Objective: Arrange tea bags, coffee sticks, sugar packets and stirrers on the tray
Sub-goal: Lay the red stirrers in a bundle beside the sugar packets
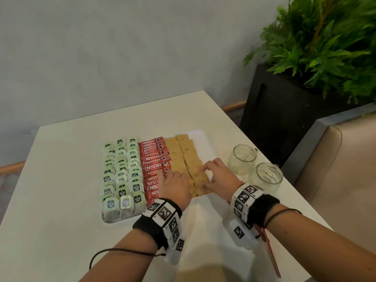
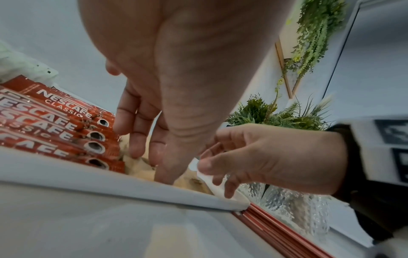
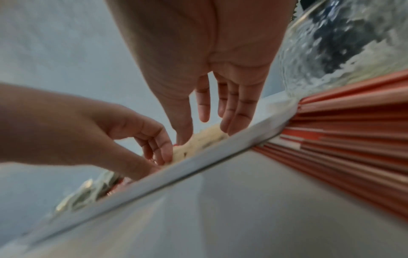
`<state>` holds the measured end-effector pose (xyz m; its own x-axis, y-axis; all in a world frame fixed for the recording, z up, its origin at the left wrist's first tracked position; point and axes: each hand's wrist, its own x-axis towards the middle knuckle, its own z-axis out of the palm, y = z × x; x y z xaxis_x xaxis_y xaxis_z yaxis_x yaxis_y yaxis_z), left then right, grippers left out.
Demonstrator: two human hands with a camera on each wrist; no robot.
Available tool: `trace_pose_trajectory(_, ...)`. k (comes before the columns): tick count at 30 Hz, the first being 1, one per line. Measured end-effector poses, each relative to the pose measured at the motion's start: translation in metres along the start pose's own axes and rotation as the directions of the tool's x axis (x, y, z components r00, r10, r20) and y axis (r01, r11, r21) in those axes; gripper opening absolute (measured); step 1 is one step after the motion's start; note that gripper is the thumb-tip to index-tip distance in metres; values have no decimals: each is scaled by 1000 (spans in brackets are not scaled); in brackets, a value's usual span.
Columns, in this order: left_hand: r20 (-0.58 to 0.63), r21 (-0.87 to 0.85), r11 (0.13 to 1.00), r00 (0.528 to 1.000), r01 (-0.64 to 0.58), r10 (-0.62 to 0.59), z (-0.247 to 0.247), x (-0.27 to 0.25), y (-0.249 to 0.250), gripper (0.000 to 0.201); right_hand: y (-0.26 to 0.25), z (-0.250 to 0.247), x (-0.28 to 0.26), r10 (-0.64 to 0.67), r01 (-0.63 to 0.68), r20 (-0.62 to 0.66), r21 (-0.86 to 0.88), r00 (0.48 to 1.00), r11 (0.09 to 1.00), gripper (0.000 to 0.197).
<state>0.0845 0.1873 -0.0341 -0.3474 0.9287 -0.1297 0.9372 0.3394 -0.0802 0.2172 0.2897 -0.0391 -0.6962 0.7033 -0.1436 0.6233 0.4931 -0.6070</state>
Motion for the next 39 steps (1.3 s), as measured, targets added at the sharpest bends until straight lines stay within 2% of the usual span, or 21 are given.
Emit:
trace_pose_trajectory(2, -43, -28, 999, 999, -22, 21, -4, -3, 3, 32, 1, -11, -18, -9, 13, -70, 47, 997, 999, 40)
trace_pose_trajectory(5, -124, -57, 992, 986, -115, 107, -12, -11, 17, 31, 11, -38, -48, 20, -3, -199, 84, 980, 996, 22)
trace_pose_trajectory(8, -136, -59, 971, 966, -230, 221, -17, -17, 36, 42, 29, -63, -80, 107, -77, -233, 136, 966, 988, 11)
trace_pose_trajectory(10, -99, -37, 949, 946, -313, 308, -16, -18, 49, 55, 41, -72, -100, 166, -142, -215, 119, 962, 983, 5)
trace_pose_trajectory(13, -70, -1, 900, 898, -436, 435, -12, -14, 68, 67, 52, -72, -124, 270, -274, -108, -21, 957, 962, 16)
trace_pose_trajectory(15, -65, 22, 870, 867, -493, 494, -11, -10, 80, 68, 56, -65, -137, 362, -359, 7, -120, 932, 926, 31)
trace_pose_trajectory(17, -76, 39, 846, 843, -531, 533, -11, -5, 92, 59, 59, -53, -145, 437, -424, 68, -152, 897, 893, 41)
trace_pose_trajectory(19, -90, 43, 835, 830, -549, 551, -11, 0, 99, 47, 62, -42, -149, 465, -444, 83, -190, 881, 875, 45)
trace_pose_trajectory(22, -93, 50, 826, 821, -562, 564, -9, 1, 106, 39, 65, -36, -153, 458, -439, 68, -192, 886, 878, 36)
trace_pose_trajectory(26, -112, 17, 818, 812, -575, 573, -5, -6, 111, 38, 65, -50, -156, 452, -434, 61, -190, 890, 880, 29)
trace_pose_trajectory(33, -84, -65, 825, 827, -561, 556, -10, -6, 108, 46, 57, -77, -143, 431, -389, 128, -261, 893, 883, 22)
trace_pose_trajectory(36, -55, -141, 822, 833, -552, 550, -11, -6, 105, 43, 50, -76, -130, 389, -354, 105, -252, 915, 901, 24)
trace_pose_trajectory(39, -84, -157, 841, 855, -518, 512, -11, -7, 103, 43, 38, -67, -110, 324, -303, 38, -265, 945, 915, 30)
